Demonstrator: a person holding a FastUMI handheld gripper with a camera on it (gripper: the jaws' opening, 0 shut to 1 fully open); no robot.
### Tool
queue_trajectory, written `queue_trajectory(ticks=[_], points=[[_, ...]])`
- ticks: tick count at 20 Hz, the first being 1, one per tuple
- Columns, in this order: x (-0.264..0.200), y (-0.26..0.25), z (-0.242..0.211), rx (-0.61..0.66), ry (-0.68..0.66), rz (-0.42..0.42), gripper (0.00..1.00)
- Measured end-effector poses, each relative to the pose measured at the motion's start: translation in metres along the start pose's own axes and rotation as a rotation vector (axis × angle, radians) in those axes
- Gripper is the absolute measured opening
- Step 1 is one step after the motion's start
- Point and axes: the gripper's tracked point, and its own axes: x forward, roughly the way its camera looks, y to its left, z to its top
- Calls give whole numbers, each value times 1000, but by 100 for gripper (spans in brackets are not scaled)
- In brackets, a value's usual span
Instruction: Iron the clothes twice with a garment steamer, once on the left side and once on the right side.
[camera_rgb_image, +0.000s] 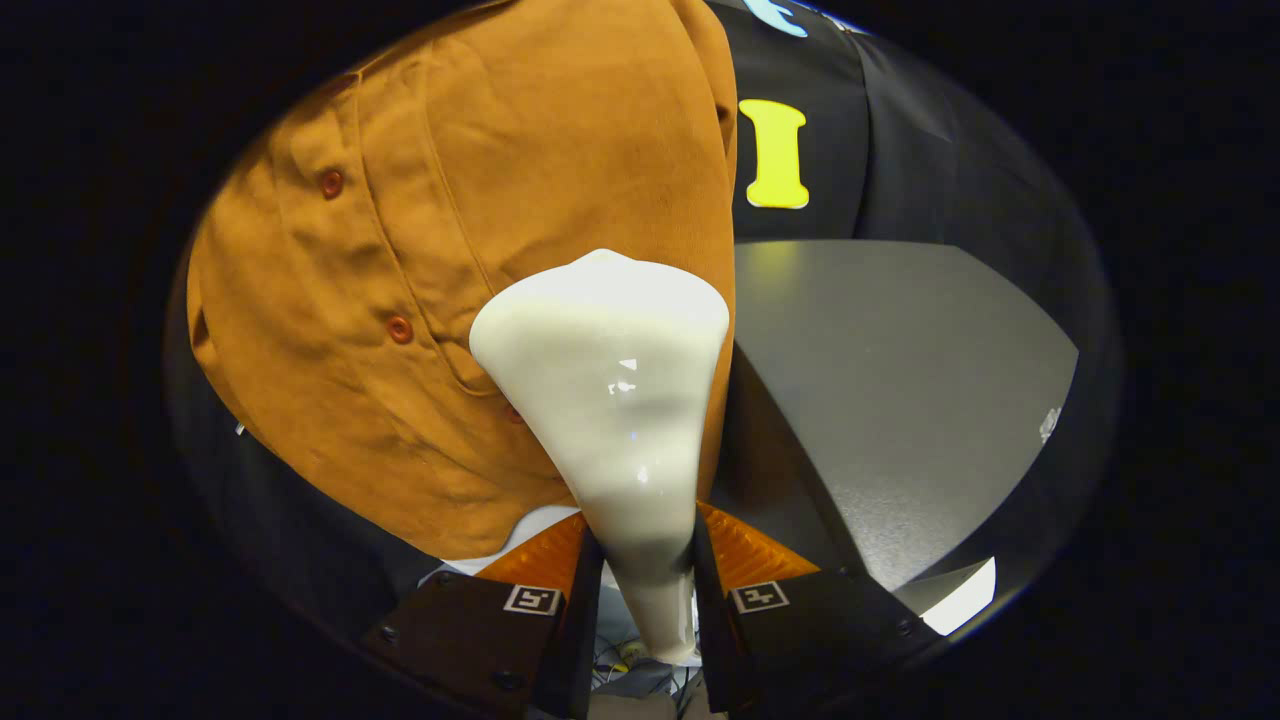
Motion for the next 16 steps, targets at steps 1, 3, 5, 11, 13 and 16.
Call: queue_trajectory(ticks=[1, 3, 5, 11, 13, 16], points=[[-9, 5, 12, -2, -44, 5, 47], [-36, 18, 39, -7, -144, 22, 47], [-67, 33, 56, -13, -236, 53, 47], [-116, 116, 77, -90, -358, 186, 47], [-123, 130, 78, -100, -361, 216, 47], [-125, 154, 80, -131, -370, 245, 47]])
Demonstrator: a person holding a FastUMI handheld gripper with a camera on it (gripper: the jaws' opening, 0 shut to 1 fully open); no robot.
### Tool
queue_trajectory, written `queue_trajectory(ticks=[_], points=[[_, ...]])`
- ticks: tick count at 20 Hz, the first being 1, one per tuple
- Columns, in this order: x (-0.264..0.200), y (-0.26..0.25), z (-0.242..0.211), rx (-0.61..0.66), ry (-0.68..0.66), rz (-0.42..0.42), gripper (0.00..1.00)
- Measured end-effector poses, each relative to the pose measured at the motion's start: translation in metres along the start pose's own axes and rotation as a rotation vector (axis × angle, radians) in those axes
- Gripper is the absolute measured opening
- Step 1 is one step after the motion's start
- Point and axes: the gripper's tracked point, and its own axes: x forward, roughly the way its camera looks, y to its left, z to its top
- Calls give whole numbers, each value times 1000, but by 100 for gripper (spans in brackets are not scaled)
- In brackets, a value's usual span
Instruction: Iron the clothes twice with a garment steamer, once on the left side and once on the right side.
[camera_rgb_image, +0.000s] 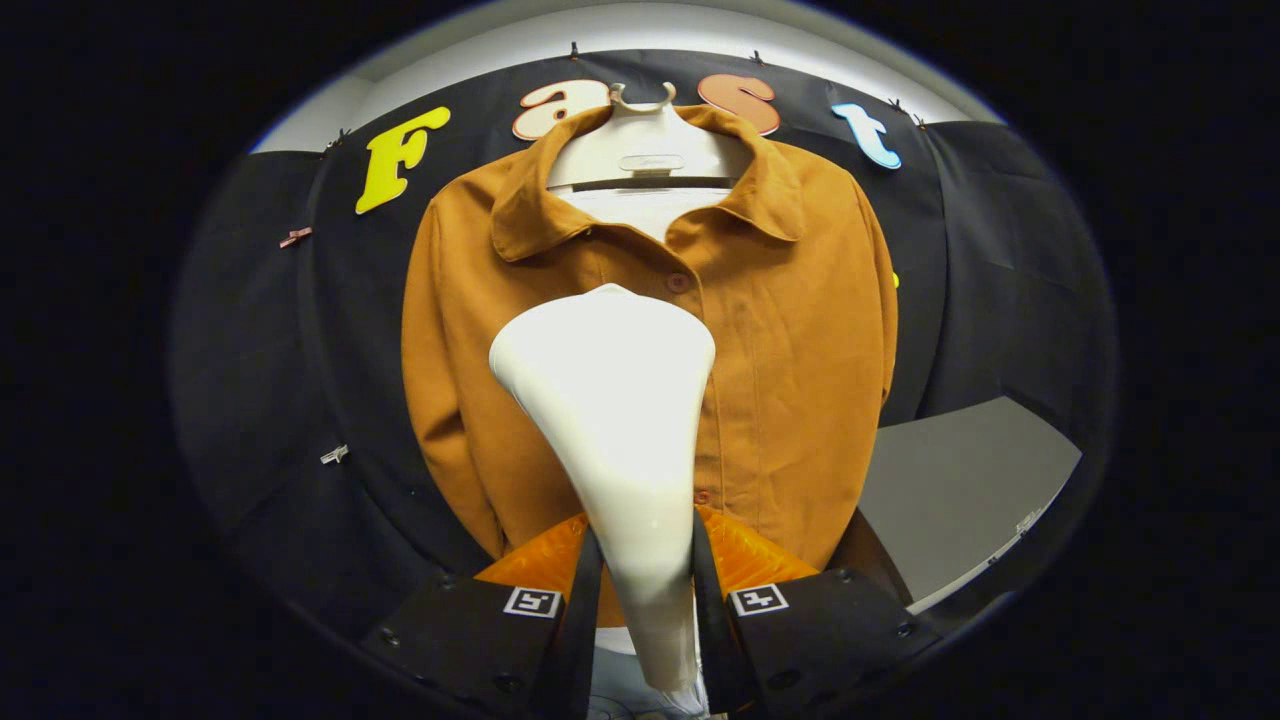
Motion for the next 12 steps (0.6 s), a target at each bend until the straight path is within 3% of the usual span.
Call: queue_trajectory(ticks=[7, 12], points=[[26, 20, 13, -45, -20, 6, 47], [59, 19, -18, -46, 82, 9, 47]])
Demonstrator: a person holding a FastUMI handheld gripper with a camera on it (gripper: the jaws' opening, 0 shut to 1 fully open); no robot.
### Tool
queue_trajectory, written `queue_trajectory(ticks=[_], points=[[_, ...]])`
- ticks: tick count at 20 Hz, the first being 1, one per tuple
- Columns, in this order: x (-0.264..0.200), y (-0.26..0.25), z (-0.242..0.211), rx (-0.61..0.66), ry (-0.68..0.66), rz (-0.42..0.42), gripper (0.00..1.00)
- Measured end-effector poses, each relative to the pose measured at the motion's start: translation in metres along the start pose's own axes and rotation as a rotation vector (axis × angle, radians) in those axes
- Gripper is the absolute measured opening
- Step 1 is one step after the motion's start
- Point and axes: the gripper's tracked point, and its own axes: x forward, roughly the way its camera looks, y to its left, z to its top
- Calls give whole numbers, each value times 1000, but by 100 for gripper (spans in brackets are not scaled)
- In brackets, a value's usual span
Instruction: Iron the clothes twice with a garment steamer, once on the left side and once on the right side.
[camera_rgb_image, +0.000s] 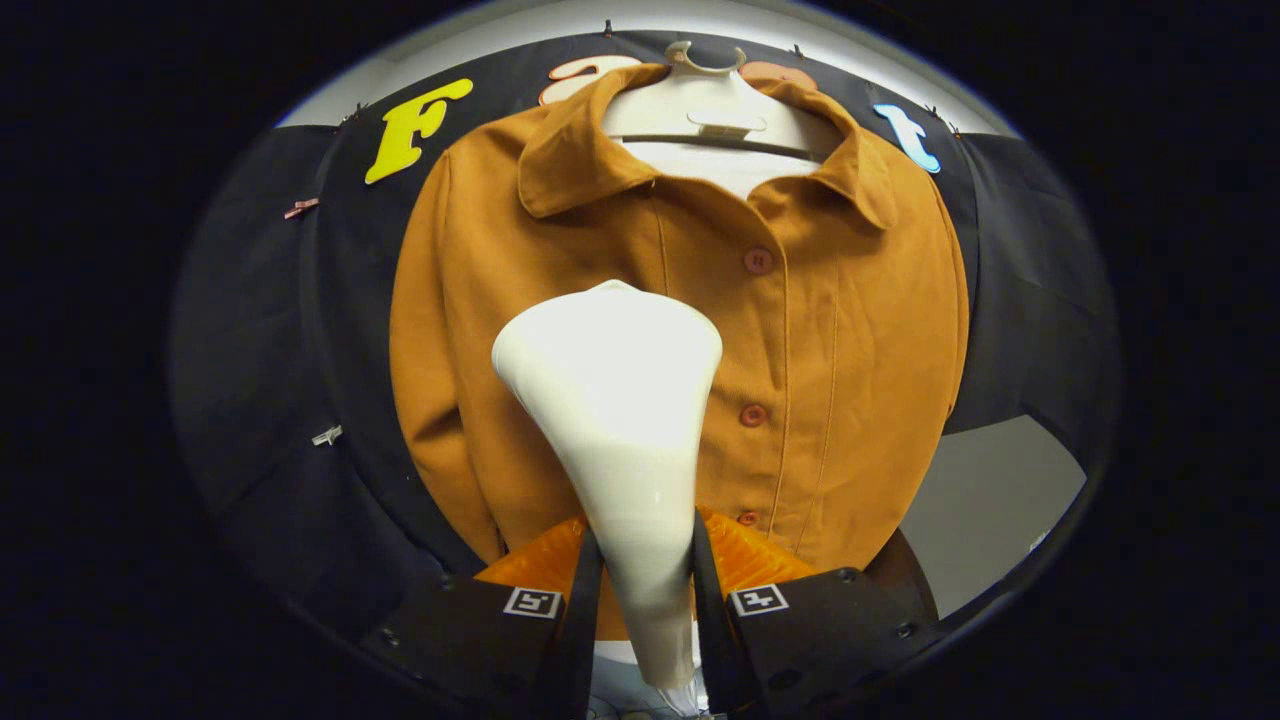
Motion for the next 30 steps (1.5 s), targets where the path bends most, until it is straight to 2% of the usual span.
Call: queue_trajectory(ticks=[12, 30], points=[[37, 2, -72, 4, 192, 22, 47], [36, -7, -169, 63, 434, 9, 47]])
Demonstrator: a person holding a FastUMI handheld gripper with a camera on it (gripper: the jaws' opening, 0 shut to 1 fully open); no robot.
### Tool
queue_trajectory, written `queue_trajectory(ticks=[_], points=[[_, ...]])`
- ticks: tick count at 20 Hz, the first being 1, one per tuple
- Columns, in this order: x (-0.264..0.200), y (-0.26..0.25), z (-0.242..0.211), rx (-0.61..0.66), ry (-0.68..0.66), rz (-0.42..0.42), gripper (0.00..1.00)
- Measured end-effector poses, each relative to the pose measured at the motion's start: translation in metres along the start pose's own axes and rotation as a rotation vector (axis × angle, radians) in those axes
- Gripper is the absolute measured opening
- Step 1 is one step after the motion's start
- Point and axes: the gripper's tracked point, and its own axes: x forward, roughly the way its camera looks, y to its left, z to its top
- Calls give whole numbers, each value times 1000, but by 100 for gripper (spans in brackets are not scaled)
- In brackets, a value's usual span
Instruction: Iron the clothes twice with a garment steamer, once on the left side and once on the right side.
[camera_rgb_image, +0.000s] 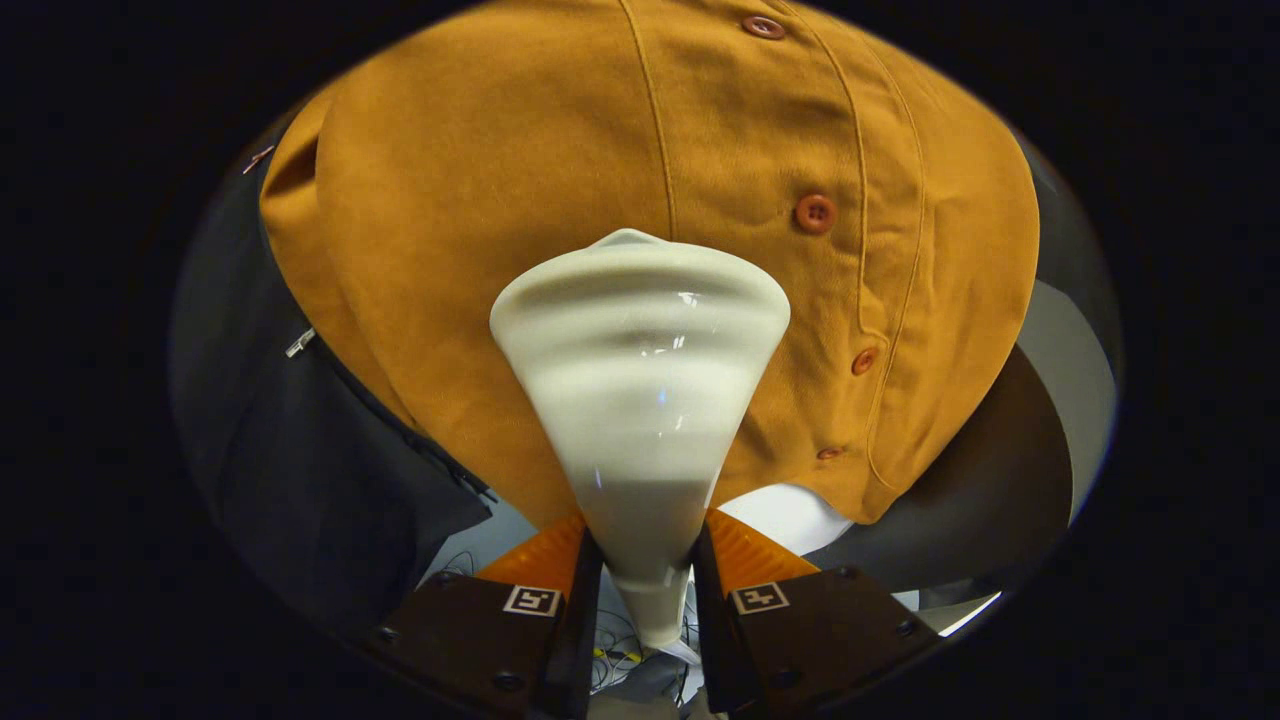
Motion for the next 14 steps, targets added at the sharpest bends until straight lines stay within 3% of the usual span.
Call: queue_trajectory(ticks=[10, 14], points=[[11, -9, -54, 23, 130, -13, 47], [-10, -13, -25, 6, 4, 4, 47]])
